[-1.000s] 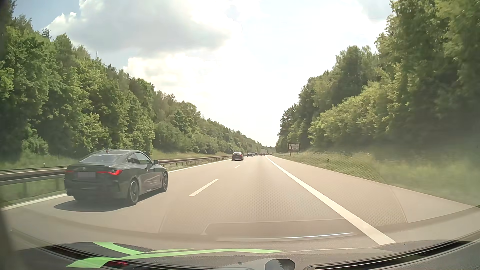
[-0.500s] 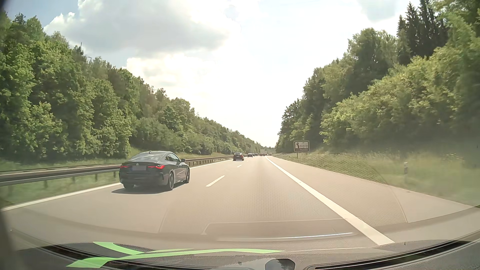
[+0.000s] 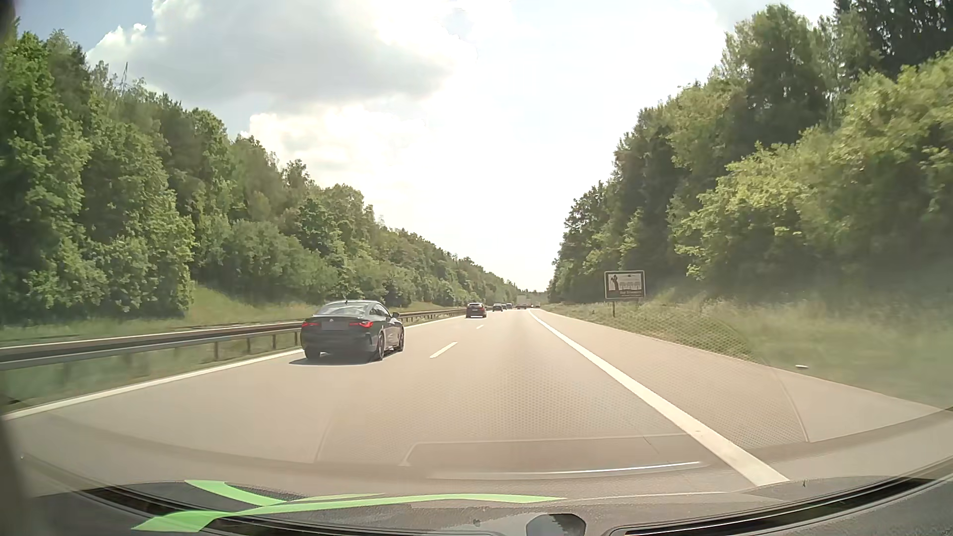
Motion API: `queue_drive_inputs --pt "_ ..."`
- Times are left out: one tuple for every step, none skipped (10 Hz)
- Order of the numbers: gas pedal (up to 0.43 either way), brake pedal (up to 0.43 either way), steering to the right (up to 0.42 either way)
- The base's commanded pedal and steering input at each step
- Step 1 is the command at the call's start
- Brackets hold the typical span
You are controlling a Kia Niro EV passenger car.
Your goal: Follow the waypoints while adhering to traffic rules and regulations
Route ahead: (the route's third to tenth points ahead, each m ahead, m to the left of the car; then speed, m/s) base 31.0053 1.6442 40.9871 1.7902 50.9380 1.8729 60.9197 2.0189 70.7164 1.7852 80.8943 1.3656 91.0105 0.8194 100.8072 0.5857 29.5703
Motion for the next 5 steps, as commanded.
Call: queue_drive_inputs --pt "0.319 0.0 -0.002" --pt "0.319 0.0 -0.002" --pt "0.319 0.0 -0.002" --pt "0.319 0.0 -0.002" --pt "0.319 0.0 -0.002"
